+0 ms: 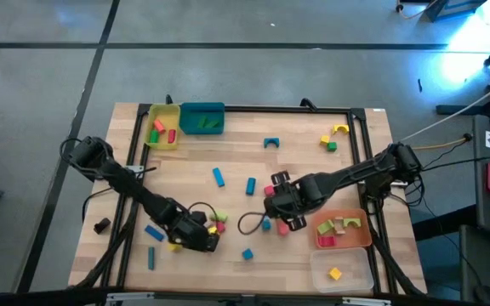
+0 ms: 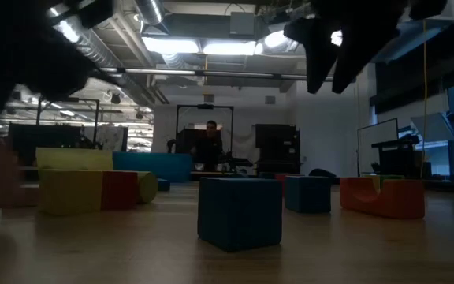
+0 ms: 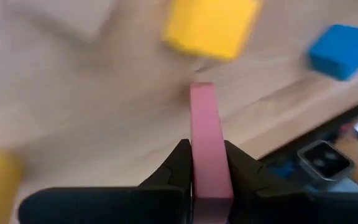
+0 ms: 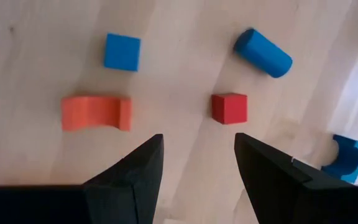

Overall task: Sort blocks by size
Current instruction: Put the pink rectangular block into the blue bin

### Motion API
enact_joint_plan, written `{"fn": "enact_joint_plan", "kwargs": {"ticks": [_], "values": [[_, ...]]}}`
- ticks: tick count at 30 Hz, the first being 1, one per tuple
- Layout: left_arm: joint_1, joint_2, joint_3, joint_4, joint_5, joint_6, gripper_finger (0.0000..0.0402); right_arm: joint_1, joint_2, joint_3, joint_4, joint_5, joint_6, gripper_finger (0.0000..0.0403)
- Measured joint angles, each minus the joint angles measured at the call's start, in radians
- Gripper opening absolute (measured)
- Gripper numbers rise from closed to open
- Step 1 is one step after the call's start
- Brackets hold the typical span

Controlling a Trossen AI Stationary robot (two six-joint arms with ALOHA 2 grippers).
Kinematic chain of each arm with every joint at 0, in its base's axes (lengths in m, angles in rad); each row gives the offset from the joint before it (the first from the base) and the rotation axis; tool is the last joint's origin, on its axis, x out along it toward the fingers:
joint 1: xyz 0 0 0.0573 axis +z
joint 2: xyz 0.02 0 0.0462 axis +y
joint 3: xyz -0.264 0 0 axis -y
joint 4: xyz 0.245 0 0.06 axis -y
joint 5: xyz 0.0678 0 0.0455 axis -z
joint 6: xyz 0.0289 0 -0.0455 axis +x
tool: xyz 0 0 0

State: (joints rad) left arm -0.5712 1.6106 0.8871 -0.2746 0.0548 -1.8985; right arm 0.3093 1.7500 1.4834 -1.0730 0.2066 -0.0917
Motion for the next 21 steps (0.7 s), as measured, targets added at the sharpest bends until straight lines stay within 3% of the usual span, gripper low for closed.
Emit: {"fn": "enact_joint_plan", "kwargs": {"ticks": [5, 10, 21], "values": [[0.057, -0.057, 0.000, 0.031, -0.061, 0.115, 0.0039, -0.095, 0.000, 0.000, -0.025, -0.047, -0.093, 0.0198], [0.165, -0.208, 0.000, -0.023, -0.144, 0.301, 0.0039, -0.238, 0.000, 0.000, -0.014, -0.090, -0.192, 0.0198], [0.594, -0.615, 0.000, -0.382, -0.515, 0.814, 0.0042, -0.530, 0.000, 0.000, 0.289, -0.138, -0.306, 0.0198]]}}
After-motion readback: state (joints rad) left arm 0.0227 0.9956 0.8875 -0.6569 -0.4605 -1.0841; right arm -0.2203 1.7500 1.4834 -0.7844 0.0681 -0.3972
